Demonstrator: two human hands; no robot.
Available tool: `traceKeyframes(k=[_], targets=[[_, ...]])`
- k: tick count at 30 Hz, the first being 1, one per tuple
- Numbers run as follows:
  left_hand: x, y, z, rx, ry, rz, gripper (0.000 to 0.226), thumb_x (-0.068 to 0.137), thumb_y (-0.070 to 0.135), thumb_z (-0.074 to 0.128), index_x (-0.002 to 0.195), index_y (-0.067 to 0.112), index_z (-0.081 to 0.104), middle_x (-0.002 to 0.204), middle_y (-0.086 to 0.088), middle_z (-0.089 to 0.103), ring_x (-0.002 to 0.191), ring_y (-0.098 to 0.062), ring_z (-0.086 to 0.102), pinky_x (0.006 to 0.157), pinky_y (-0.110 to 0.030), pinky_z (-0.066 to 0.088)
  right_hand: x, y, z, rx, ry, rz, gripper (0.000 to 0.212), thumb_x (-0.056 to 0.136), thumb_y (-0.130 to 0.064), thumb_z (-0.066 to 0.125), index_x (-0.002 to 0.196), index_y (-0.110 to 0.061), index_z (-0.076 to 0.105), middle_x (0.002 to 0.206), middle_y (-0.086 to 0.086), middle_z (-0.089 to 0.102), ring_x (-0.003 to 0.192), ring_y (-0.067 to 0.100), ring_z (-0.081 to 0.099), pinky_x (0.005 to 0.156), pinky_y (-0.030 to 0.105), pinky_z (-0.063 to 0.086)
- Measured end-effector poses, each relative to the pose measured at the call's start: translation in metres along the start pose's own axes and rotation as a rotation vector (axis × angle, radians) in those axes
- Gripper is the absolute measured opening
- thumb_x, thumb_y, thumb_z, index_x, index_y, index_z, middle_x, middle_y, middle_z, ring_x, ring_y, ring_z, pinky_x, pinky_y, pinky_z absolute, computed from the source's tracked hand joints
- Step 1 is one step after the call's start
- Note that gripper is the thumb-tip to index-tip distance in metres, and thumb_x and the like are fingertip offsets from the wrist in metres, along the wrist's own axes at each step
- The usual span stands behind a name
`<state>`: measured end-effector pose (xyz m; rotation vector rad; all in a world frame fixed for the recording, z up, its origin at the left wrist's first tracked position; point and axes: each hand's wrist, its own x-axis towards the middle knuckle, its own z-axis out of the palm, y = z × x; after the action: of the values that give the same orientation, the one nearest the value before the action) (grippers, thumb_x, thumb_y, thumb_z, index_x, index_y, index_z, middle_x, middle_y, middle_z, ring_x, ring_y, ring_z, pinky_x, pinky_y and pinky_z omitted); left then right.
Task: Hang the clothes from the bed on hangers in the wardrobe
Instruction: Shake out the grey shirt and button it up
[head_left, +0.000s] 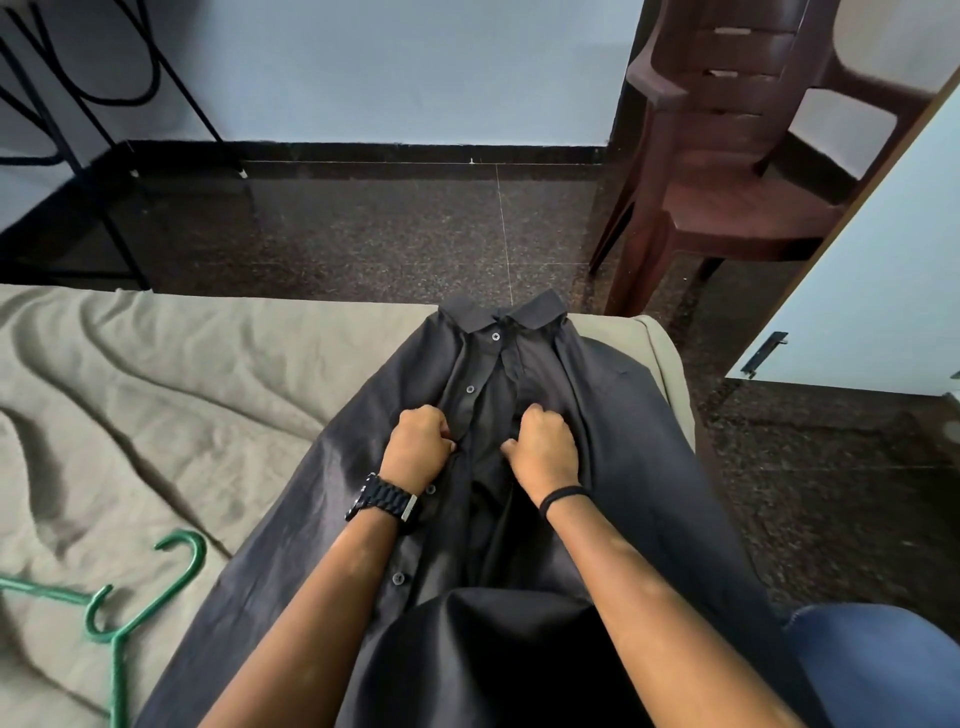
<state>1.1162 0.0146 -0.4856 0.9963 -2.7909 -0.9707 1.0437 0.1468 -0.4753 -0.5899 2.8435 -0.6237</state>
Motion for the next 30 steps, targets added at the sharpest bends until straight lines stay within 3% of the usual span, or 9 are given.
traceKeyframes(k=[4, 7, 9, 12, 16, 23, 27, 30], targets=[[-0.002, 0.005, -0.003, -0.004, -0.012, 0.017, 0.009, 0.084, 0.014, 0.068, 0.088, 0.007, 0.063, 0.099, -0.011, 0.065, 0.095, -0.027, 0.060, 0.083, -0.033, 0.049, -0.002, 0.003, -0.001, 0.015, 0.076, -0.031, 0.014, 0.088, -0.010, 0.052, 0.096, 0.000, 0.057, 0.104, 0.019, 0.065, 0.097, 0.035, 0.062, 0.074, 0.037, 0.047], [-0.006, 0.007, -0.003, -0.289, -0.011, -0.049, 0.009, 0.084, 0.012, 0.069, 0.076, 0.008, 0.065, 0.074, -0.008, 0.070, 0.070, -0.017, 0.066, 0.072, -0.030, 0.056, -0.003, 0.011, 0.001, 0.084, 0.139, -0.039, 0.020, 0.093, -0.017, 0.050, 0.091, -0.001, 0.060, 0.096, 0.018, 0.066, 0.091, 0.033, 0.062, 0.071, 0.035, 0.042], [-0.011, 0.011, 0.000, -0.524, -0.019, -0.115, 0.010, 0.084, 0.009, 0.070, 0.075, 0.007, 0.067, 0.069, -0.009, 0.070, 0.061, -0.014, 0.066, 0.066, -0.027, 0.058, -0.004, 0.014, 0.003, 0.100, 0.133, -0.058, 0.029, 0.096, -0.030, 0.053, 0.096, -0.002, 0.061, 0.099, 0.016, 0.065, 0.093, 0.031, 0.061, 0.075, 0.035, 0.043], [-0.014, 0.017, 0.007, -0.655, -0.007, -0.158, 0.006, 0.083, 0.006, 0.071, 0.078, 0.006, 0.069, 0.071, -0.010, 0.070, 0.061, -0.015, 0.065, 0.066, -0.027, 0.057, -0.004, 0.014, 0.006, 0.031, 0.078, -0.078, 0.029, 0.093, -0.029, 0.060, 0.108, -0.005, 0.059, 0.110, 0.013, 0.061, 0.102, 0.029, 0.058, 0.085, 0.035, 0.044], [-0.019, 0.023, 0.016, -0.718, -0.032, -0.184, 0.009, 0.085, 0.004, 0.069, 0.077, 0.008, 0.068, 0.071, -0.011, 0.069, 0.060, -0.016, 0.062, 0.065, -0.027, 0.054, -0.003, 0.014, 0.005, -0.023, 0.102, -0.081, 0.017, 0.090, -0.011, 0.051, 0.103, -0.004, 0.059, 0.109, 0.014, 0.061, 0.099, 0.030, 0.059, 0.080, 0.035, 0.045], [-0.026, 0.028, 0.024, -0.926, -0.077, -0.230, 0.004, 0.087, -0.002, 0.064, 0.089, -0.004, 0.068, 0.071, -0.012, 0.065, 0.057, -0.009, 0.060, 0.058, -0.014, 0.052, -0.002, 0.011, 0.008, -0.190, 0.036, -0.142, 0.027, 0.097, -0.025, 0.053, 0.118, -0.007, 0.052, 0.120, 0.012, 0.057, 0.108, 0.029, 0.058, 0.085, 0.034, 0.048], [-0.028, 0.027, 0.028, -0.979, -0.097, -0.242, 0.005, 0.087, -0.003, 0.064, 0.085, 0.000, 0.068, 0.071, -0.009, 0.064, 0.056, -0.006, 0.060, 0.059, -0.013, 0.052, 0.000, 0.011, 0.007, -0.225, 0.052, -0.156, 0.018, 0.095, -0.008, 0.052, 0.114, -0.007, 0.054, 0.117, 0.012, 0.061, 0.105, 0.028, 0.062, 0.085, 0.034, 0.049], [-0.028, 0.024, 0.032, -1.035, -0.103, -0.258, 0.007, 0.087, -0.003, 0.064, 0.083, 0.002, 0.068, 0.072, -0.008, 0.066, 0.059, -0.007, 0.061, 0.062, -0.014, 0.054, -0.002, 0.013, 0.001, -0.107, 0.055, -0.131, 0.012, 0.091, -0.009, 0.052, 0.102, -0.005, 0.056, 0.105, 0.016, 0.066, 0.097, 0.033, 0.063, 0.076, 0.036, 0.048]])
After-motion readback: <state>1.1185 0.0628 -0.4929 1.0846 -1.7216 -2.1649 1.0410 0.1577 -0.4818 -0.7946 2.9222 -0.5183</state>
